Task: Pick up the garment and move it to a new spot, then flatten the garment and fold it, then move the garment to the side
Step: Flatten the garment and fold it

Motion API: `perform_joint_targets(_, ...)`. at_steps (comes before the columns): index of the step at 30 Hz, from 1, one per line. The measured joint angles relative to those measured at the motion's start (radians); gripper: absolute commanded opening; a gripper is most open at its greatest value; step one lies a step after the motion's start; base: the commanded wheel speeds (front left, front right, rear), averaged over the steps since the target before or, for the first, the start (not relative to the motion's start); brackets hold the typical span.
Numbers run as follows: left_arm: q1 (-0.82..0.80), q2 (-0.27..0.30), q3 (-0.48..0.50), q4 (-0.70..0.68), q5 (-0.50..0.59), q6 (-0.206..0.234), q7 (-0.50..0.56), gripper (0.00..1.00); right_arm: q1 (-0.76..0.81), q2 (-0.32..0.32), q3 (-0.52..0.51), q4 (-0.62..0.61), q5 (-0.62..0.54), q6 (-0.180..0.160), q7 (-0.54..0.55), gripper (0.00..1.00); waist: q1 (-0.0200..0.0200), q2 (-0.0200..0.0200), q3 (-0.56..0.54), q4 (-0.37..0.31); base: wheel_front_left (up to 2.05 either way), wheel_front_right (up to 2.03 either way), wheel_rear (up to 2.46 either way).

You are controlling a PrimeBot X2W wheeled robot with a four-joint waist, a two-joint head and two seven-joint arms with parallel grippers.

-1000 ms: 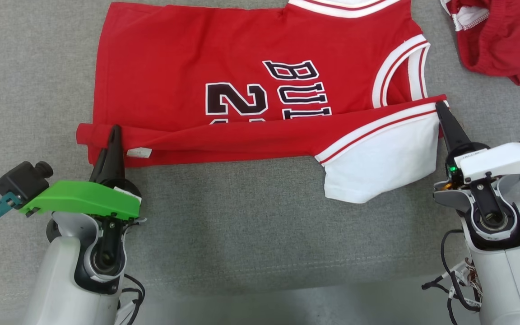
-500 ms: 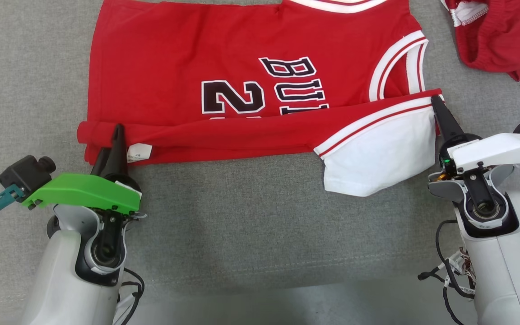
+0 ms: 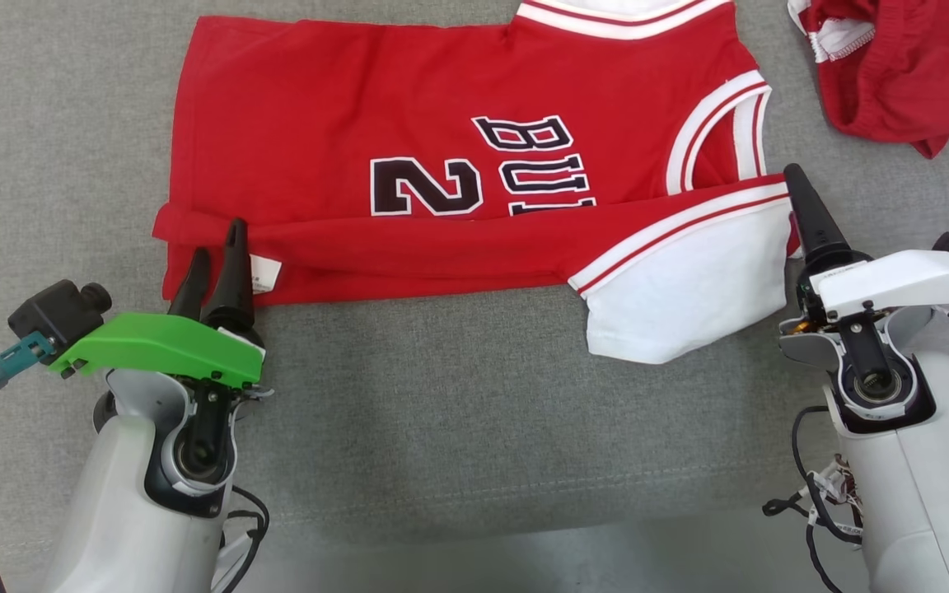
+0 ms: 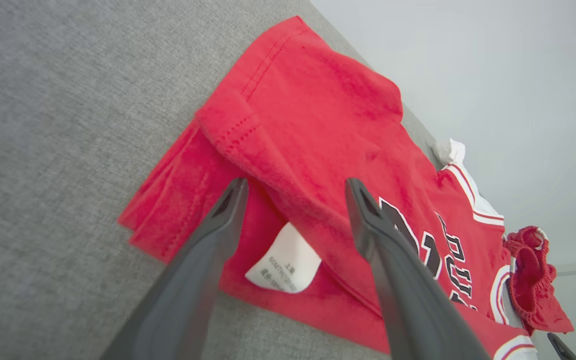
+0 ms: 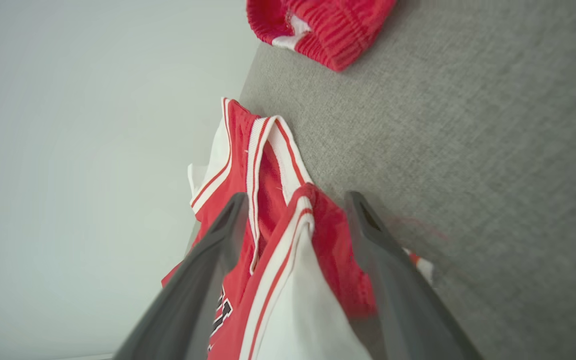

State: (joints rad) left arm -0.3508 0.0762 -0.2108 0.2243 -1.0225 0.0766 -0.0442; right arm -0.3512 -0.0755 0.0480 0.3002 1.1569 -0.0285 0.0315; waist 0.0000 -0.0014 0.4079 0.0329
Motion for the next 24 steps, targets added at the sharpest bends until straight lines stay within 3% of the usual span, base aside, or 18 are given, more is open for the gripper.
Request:
perform_joint_targets(10,0.029,-0.002,0.020,-0.037,-0.007,-0.002,-0.023,1.00,0.069,-0.007,0.012,-0.015,-0.013,0.054,-0.025,1.00,0.0000,0.0000,-0.038,-0.002,0.00,0.00,0.00)
perform_joint_targets(24,0.106,-0.004,-0.015,-0.123,-0.008,-0.002,-0.043,1.00,0.224,0.010,0.049,-0.060,0.013,0.080,-0.029,1.00,0.0000,0.0000,-0.058,-0.002,0.00,0.00,0.00)
